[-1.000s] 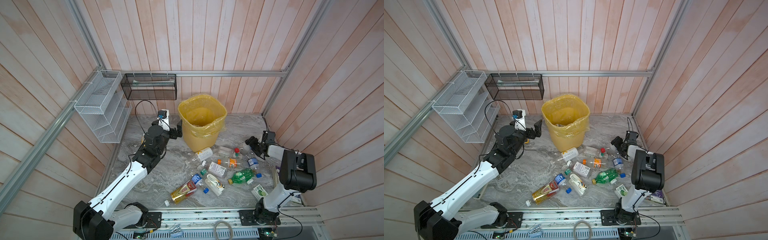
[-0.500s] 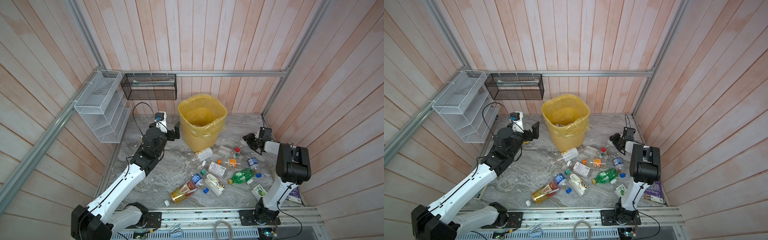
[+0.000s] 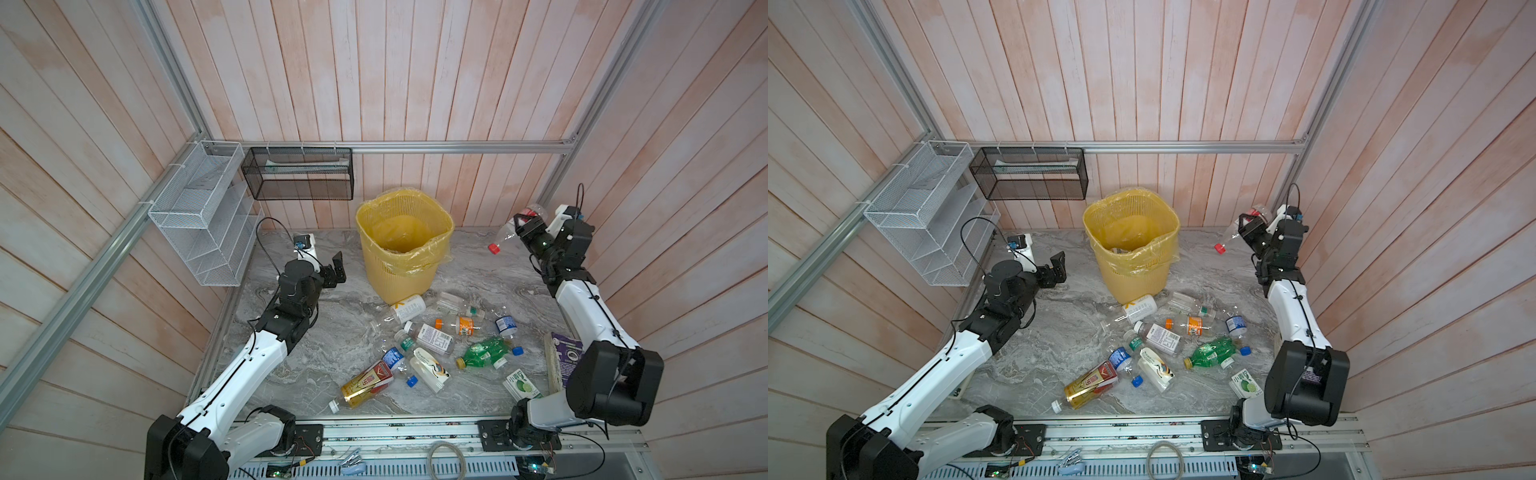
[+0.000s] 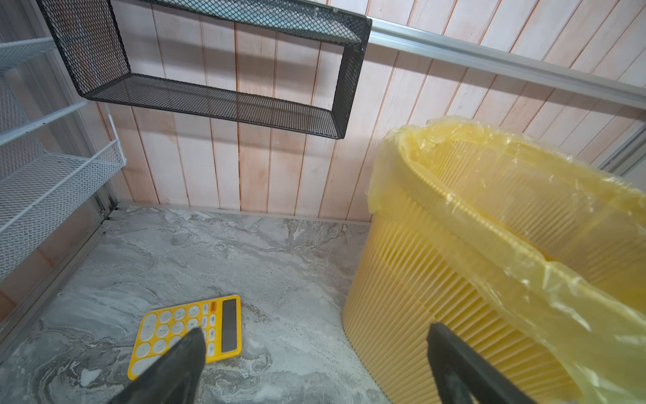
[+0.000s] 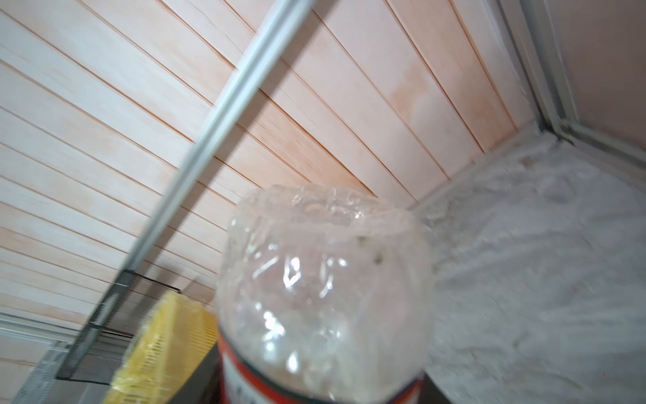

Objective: Throw the plastic bottles in the bin
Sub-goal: Throw the plastic bottle into the trash bin.

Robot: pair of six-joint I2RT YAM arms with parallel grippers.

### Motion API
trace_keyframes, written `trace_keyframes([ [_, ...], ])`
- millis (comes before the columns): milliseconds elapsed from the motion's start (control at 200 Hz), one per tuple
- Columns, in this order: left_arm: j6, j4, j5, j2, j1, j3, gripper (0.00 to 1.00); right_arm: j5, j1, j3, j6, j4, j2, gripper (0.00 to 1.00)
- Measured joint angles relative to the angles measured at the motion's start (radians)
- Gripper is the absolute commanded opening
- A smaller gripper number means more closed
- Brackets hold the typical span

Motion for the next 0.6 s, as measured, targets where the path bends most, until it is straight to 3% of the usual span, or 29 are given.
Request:
trace_keyframes([
  [140,-0.014,-0.013,0.015,0.000,0.000,-0.002,1.00,-0.004,0.044,0.138,0.051,0.060,0.006,0.55],
  [285,-0.024,-0.030,0.032,0.000,0.000,-0.007,1.00,-0.006,0.180,0.344,0.054,0.069,0.106,0.57],
  [490,-0.039,-0.042,0.056,0.001,0.000,-0.014,1.00,-0.019,0.387,0.742,-0.116,-0.167,0.372,0.83],
  [600,-0.039,-0.049,0.074,0.006,0.000,-0.014,1.00,-0.010,0.412,0.805,-0.208,-0.314,0.422,0.91],
])
